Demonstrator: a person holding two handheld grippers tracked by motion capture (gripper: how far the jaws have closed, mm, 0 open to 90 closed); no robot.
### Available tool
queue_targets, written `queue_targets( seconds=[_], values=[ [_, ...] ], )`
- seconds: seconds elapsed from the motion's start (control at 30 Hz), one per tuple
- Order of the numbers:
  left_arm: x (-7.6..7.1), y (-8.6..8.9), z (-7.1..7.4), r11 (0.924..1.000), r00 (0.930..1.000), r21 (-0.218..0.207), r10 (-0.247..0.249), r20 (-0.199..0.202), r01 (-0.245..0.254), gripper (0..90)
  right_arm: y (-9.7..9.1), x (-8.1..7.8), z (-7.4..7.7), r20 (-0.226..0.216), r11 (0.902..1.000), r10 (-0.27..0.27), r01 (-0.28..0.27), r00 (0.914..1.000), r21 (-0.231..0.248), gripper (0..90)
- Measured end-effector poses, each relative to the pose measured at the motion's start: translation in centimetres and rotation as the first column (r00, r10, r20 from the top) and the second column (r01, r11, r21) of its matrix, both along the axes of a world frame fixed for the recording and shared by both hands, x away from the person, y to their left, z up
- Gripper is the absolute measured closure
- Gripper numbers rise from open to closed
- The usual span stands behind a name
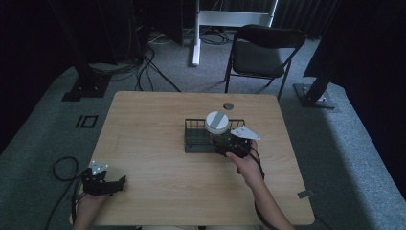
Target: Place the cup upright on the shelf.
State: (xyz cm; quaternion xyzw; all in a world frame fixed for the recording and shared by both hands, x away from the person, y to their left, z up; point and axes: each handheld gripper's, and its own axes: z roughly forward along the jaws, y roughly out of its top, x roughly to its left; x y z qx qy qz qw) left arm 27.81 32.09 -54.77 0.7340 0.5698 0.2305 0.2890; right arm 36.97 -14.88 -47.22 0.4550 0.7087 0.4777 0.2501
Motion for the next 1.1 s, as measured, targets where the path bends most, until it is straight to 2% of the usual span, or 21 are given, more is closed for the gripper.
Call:
queue_targets(
  seconds=[0.2,0.53,1.1],
  values=[
    [0.0,0.0,0.0,1.0000,1.0000,0.000,0.000,0.000,0.000,0.6,-0.8,-0.9,-0.1,0.004,0.9999,0.012,-0.012,0.9999,0.000,13.1],
    [0.0,0.0,0.0,1.0000,1.0000,0.000,0.000,0.000,0.000,0.6,-2.4,-2.2,-0.1,0.019,1.0000,0.002,-0.002,0.9998,0.001,13.3],
    [0.0,0.0,0.0,1.0000,1.0000,0.000,0.000,0.000,0.000,0.6,-4.7,-3.9,-1.1,0.005,0.9998,-0.016,0.016,0.9999,0.007,13.4]
  ],
)
